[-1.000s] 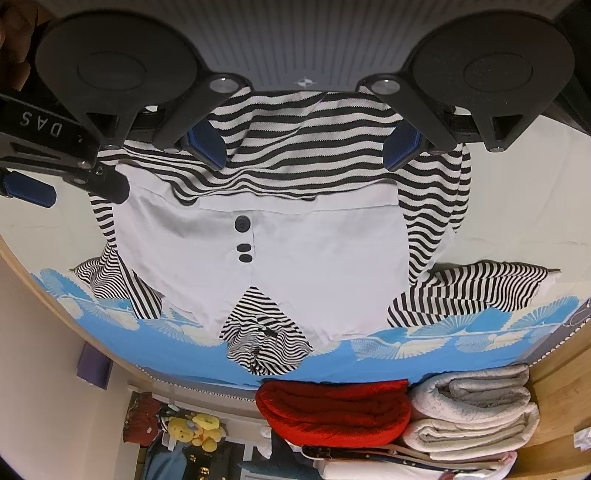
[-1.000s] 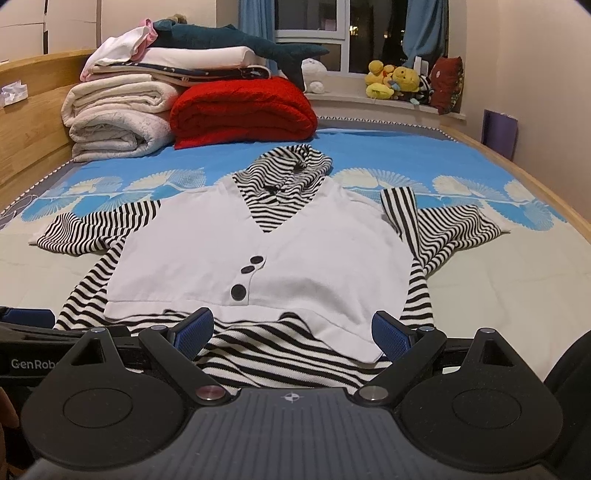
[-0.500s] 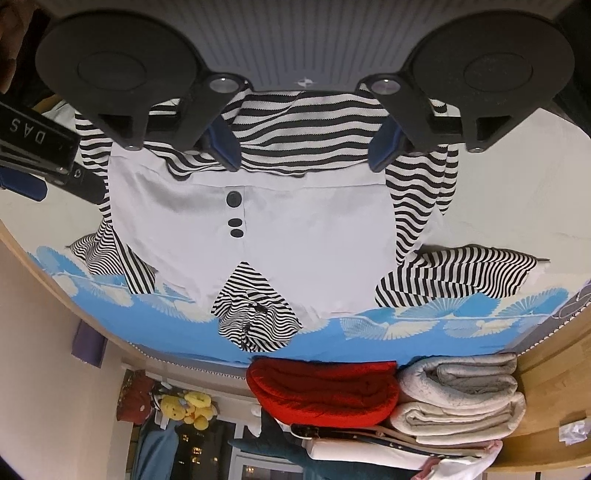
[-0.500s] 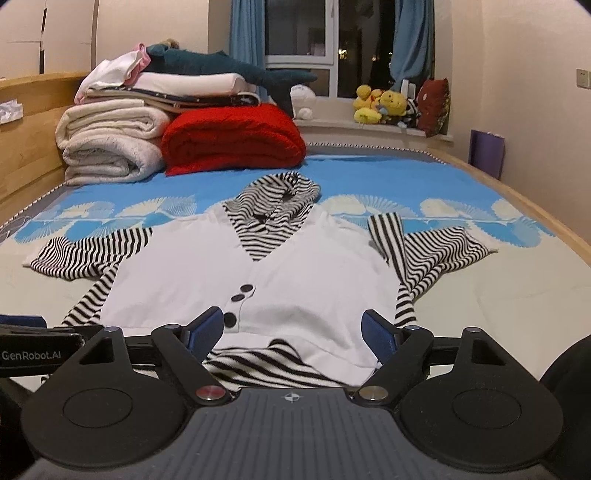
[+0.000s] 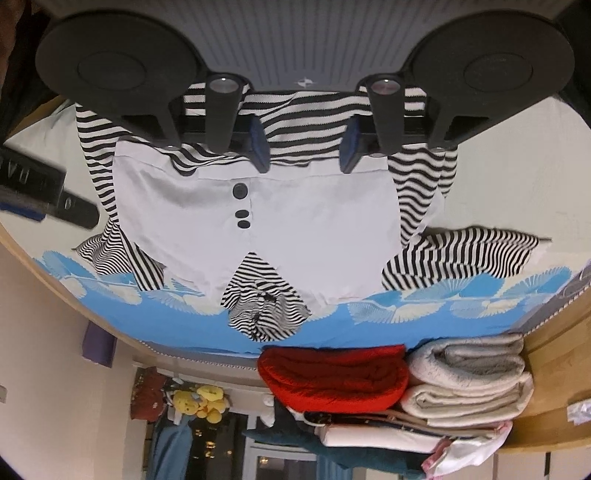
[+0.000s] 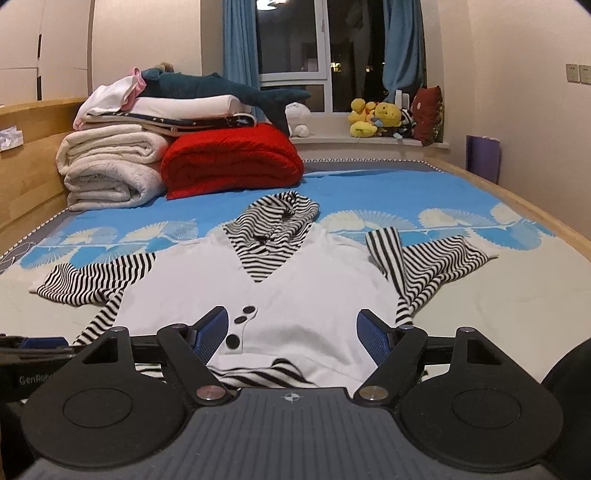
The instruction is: Fold small clothes
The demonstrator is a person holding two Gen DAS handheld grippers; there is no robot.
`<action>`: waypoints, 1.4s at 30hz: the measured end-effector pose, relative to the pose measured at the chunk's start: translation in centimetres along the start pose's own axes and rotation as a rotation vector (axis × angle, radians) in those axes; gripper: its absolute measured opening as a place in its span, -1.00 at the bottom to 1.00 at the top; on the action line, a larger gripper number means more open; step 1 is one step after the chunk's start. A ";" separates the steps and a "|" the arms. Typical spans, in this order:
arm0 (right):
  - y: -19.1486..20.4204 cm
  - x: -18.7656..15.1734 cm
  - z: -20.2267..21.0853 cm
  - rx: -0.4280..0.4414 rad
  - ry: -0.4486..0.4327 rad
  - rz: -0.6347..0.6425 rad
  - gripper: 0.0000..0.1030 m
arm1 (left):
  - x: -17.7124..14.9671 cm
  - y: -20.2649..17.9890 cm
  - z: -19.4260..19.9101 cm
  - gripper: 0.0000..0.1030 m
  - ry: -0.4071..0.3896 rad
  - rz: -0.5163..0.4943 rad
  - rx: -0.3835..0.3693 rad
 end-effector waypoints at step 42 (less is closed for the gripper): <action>-13.9 15.5 -3.9 -0.129 -0.215 -0.008 0.16 | 28.0 16.2 -16.6 -0.62 -0.173 -0.066 0.176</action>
Point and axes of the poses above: each gripper's, at about its wrist camera, not at the fingertips, and z roughly against the way its jaws point, y to its left, x to its top, the point moved 6 cm from there along -z, roughly the way its jaws point, and after that the axes turned 7 degrees about z, right-handed, at the moved point
